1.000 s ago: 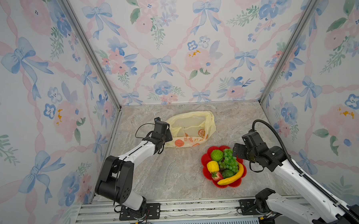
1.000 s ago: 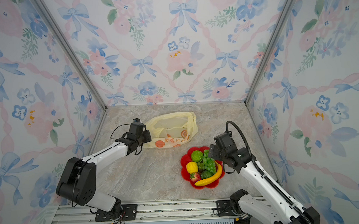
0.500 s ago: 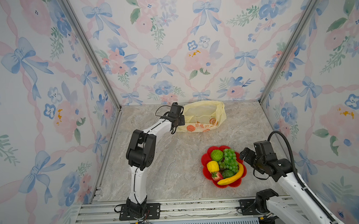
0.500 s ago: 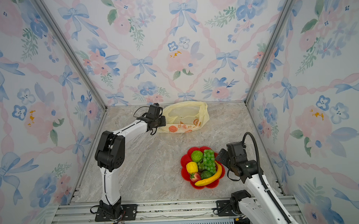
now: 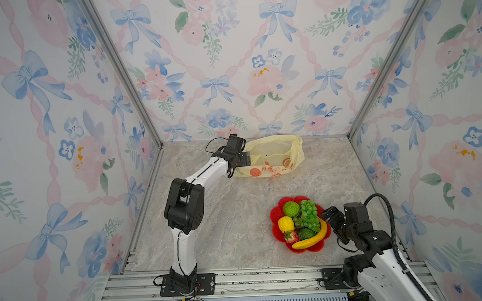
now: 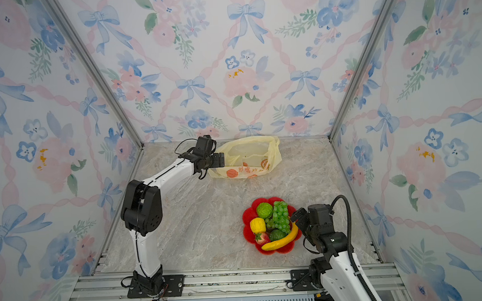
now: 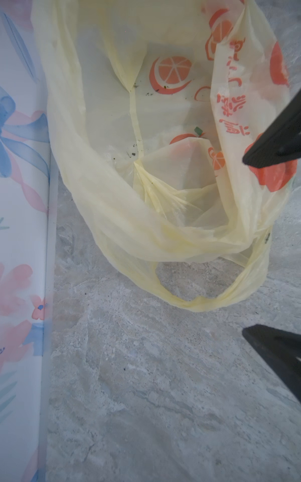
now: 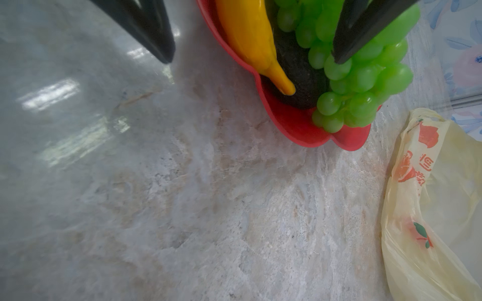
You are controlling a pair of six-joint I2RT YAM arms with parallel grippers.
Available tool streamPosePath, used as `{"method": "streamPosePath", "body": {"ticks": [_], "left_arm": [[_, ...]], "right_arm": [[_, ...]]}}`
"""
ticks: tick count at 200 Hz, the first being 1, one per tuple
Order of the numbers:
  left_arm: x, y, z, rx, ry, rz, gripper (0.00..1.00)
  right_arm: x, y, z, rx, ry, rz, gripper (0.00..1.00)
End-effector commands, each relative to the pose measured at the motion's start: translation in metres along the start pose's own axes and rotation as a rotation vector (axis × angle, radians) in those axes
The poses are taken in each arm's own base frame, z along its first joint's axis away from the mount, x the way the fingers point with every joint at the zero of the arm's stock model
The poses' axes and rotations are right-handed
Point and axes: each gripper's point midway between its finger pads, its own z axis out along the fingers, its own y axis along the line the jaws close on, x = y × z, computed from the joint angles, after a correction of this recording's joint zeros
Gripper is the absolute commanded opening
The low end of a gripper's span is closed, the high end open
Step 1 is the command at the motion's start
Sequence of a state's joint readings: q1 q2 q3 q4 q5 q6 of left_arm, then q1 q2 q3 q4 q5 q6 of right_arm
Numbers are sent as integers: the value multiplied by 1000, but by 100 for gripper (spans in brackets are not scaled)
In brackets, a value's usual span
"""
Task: Take fruits out of the plastic bag
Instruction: Move the plate to the center of the table.
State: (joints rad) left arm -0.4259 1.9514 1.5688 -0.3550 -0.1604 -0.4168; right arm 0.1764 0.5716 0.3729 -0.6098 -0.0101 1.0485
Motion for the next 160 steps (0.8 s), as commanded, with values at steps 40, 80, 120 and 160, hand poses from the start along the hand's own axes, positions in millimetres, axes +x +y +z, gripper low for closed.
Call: {"method": "streamPosePath", "body": {"ticks": [40,80,120,160], "left_arm": [[30,38,-60,6,-72,-146,98],[55,63,-86,13,-153,-232,98],[82,84,-106,1,-216,-280,98],[118,107,-113,-52,-217,-288,98]], "right_arm": [[3,16,7,-115,4,101,97],[9,28,12,-140,1,88,97],[19,48,17,-175,-13,54,97],[32,71,27,-186,-16,5,98]]}}
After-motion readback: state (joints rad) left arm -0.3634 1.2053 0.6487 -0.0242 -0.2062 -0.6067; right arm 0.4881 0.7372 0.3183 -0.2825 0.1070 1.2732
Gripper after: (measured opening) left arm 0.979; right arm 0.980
